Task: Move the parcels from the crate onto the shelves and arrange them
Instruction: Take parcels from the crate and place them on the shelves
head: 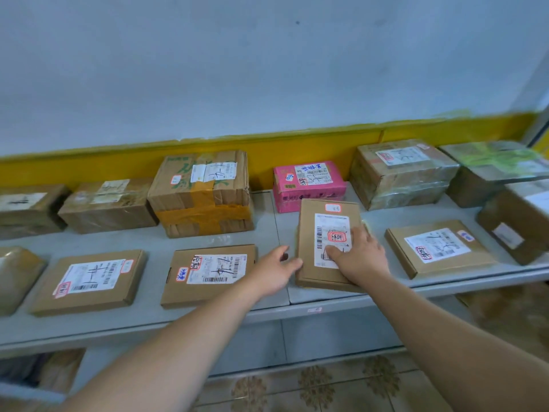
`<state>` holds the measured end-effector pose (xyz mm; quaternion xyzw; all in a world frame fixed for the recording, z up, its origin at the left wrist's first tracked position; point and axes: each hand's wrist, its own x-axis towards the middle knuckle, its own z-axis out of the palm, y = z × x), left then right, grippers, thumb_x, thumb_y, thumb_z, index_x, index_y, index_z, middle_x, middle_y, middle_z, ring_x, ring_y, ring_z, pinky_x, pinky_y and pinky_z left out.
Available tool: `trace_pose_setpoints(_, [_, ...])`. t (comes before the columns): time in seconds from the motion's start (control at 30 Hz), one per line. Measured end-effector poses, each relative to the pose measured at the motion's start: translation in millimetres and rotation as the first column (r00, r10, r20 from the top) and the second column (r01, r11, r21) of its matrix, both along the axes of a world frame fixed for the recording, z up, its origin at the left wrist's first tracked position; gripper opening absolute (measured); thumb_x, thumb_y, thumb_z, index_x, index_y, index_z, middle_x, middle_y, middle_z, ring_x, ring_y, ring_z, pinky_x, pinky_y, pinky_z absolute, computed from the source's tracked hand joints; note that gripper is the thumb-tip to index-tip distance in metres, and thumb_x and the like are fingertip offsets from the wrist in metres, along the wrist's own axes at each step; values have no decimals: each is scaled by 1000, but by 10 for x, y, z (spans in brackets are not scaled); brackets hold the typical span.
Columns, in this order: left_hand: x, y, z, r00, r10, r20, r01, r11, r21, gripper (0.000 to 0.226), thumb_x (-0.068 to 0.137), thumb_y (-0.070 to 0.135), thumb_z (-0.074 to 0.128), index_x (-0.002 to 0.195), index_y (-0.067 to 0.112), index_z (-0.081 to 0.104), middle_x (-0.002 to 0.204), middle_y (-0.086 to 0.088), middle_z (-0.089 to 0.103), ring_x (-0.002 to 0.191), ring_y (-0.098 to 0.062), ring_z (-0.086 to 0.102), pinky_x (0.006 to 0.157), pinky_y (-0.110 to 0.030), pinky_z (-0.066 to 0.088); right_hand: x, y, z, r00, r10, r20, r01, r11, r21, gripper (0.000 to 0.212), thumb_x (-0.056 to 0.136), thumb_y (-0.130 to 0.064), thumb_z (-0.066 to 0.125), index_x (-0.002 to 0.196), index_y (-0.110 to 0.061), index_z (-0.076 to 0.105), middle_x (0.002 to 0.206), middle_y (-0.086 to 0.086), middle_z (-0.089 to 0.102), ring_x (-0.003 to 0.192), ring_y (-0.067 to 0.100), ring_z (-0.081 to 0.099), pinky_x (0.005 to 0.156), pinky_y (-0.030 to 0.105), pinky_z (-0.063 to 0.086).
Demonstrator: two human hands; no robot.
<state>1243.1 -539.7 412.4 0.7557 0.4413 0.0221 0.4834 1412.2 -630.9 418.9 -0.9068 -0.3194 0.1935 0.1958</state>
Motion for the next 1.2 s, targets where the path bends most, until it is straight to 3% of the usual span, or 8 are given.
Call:
trace_pose_setpoints(0.17, [-32, -243, -25, 995, 52, 87, -53, 999, 5, 53, 93, 21, 62, 143, 25, 46, 139, 9, 54, 130, -14, 48, 111, -32, 36, -69, -194, 115, 993, 14, -116, 9, 981, 195, 60, 91, -28, 67, 144, -17, 40, 144, 4, 51, 134, 26, 45, 109, 35, 32])
trace_pose_setpoints(0.33, [-170, -474, 69, 956, 161, 246, -155, 987, -44, 58, 92, 3, 59, 144, 21, 42, 138, 9, 53, 119, -8, 51, 100, -23, 38, -211, -377, 142, 960, -8, -280, 136, 886, 443, 64, 93, -24, 67, 147, -23, 33, 142, 1, 48, 131, 21, 44, 104, 33, 36])
trace_pose_setpoints(0.4, [-256, -554, 108, 946, 170, 275, -164, 985, -48, 58, 91, 3, 60, 144, 20, 42, 135, 9, 54, 117, -7, 52, 101, -24, 40, -281, -483, 164, 946, 5, -324, 162, 858, 487, 59, 96, -24, 62, 147, -28, 31, 129, -4, 51, 110, 15, 51, 88, 26, 38])
trace_pose_setpoints(0.5, [-413, -681, 130, 937, 186, 295, -168, 982, -85, 61, 92, 11, 62, 147, 19, 37, 135, 7, 53, 118, -13, 54, 105, -37, 44, -405, -684, 136, 933, 1, -361, 201, 830, 521, 67, 97, -30, 60, 148, -45, 19, 139, -6, 51, 108, 16, 60, 82, 30, 46])
trace_pose_setpoints(0.6, [-581, -835, 90, 935, 196, 297, -172, 979, -106, 59, 93, 17, 63, 145, 21, 37, 136, 3, 54, 114, -15, 58, 96, -34, 49, -603, -914, 113, 920, 3, -392, 232, 801, 552, 70, 97, -28, 61, 147, -50, 17, 136, -10, 54, 96, 13, 66, 74, 31, 50])
trace_pose_setpoints(0.87, [-1157, -1574, -285, 962, 146, 233, -105, 979, -177, 50, 92, 14, 64, 137, 21, 46, 124, 5, 57, 113, -13, 55, 103, -32, 41, -1280, -1812, -157, 864, -78, -497, 338, 821, 460, 71, 98, -27, 62, 154, -41, 20, 103, -31, 55, 77, -13, 53, 64, 14, 44])
trace_pose_setpoints(1.03, [-1313, -2031, -572, 978, 123, 168, -76, 962, -262, 52, 90, 12, 66, 138, 15, 47, 108, 7, 64, 99, -12, 63, 92, -27, 48, -1483, -2319, -398, 862, -133, -488, 351, 852, 388, 70, 96, -31, 63, 153, -40, 23, 124, -12, 63, 89, 0, 61, 78, 26, 52])
trace_pose_setpoints(1.2, [-1267, -2180, -754, 995, 51, 81, -28, 965, -261, 52, 85, 23, 69, 133, 19, 52, 107, 7, 67, 101, -16, 66, 99, -40, 49, -1411, -2522, -600, 823, -165, -543, 386, 863, 324, 67, 97, -28, 61, 151, -43, 25, 107, -16, 64, 84, -2, 63, 69, 24, 52])
